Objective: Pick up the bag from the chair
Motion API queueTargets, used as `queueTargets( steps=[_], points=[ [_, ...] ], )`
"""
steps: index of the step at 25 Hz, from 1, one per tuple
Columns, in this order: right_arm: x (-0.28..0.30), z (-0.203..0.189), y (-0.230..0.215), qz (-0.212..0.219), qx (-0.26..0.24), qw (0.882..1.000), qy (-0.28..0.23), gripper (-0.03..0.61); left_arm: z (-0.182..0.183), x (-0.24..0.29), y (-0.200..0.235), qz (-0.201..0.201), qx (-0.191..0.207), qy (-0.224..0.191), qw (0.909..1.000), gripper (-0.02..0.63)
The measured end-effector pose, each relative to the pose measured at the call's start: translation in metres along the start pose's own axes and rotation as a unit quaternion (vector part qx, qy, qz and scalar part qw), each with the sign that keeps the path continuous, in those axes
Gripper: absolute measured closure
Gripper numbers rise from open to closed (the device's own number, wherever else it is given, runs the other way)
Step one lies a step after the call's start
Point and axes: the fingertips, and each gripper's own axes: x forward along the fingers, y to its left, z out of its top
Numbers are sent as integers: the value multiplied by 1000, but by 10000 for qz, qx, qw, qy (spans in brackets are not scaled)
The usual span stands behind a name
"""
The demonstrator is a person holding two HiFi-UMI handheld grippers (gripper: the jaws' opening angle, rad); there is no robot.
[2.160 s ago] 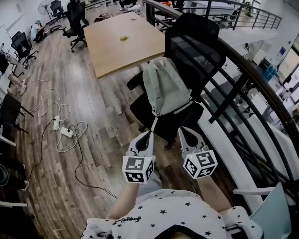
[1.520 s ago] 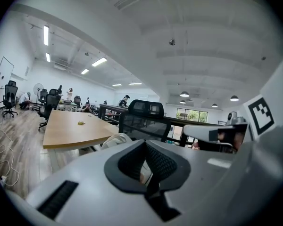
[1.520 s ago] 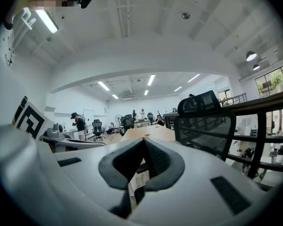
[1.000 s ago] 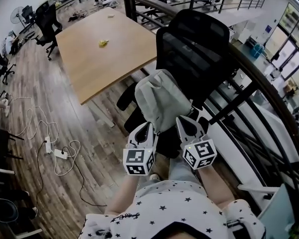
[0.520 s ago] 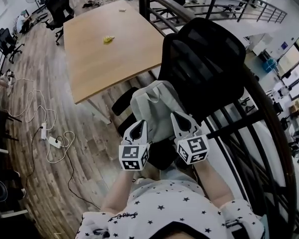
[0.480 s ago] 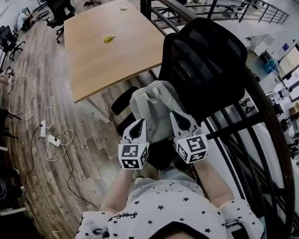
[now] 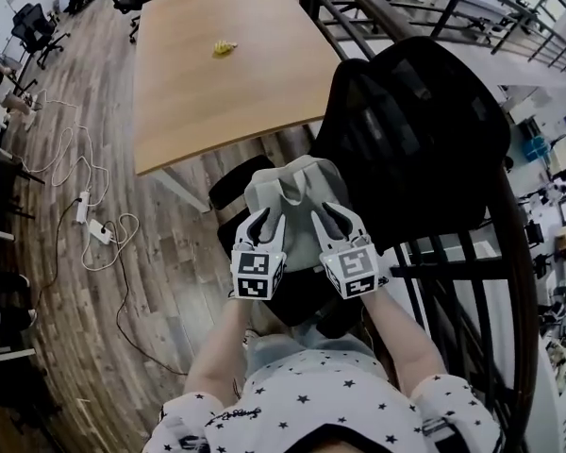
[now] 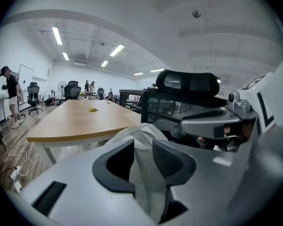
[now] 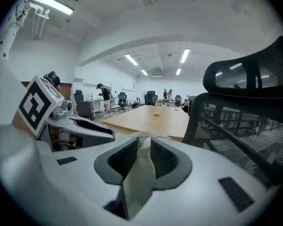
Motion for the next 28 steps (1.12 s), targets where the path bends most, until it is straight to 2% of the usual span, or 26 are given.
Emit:
queueTargets(
  steps=[5,11,15,18,22,28],
  points=[
    [43,-33,-21,69,-249,9990,374,482,-33,51,14,248,462,432,9977,427],
    [61,-49,-32,-56,-663,9964,523,459,-50,68,22,680,805,679,9921,395],
    [67,-48,-33,-185,-1208,9907,591,440,-43,74,24,1107,1175,578,9852,360],
    [74,-48,-31,-117,-1464,9875,570,430,-38,82,25,1247,1231,521,9831,350],
    [78,-41,-30,98,-1491,9878,448,430,-30,84,25,1264,1162,336,9846,350],
    [87,-15,-27,547,-1522,9867,174,428,1,77,33,1293,1089,-240,9853,350]
  ],
)
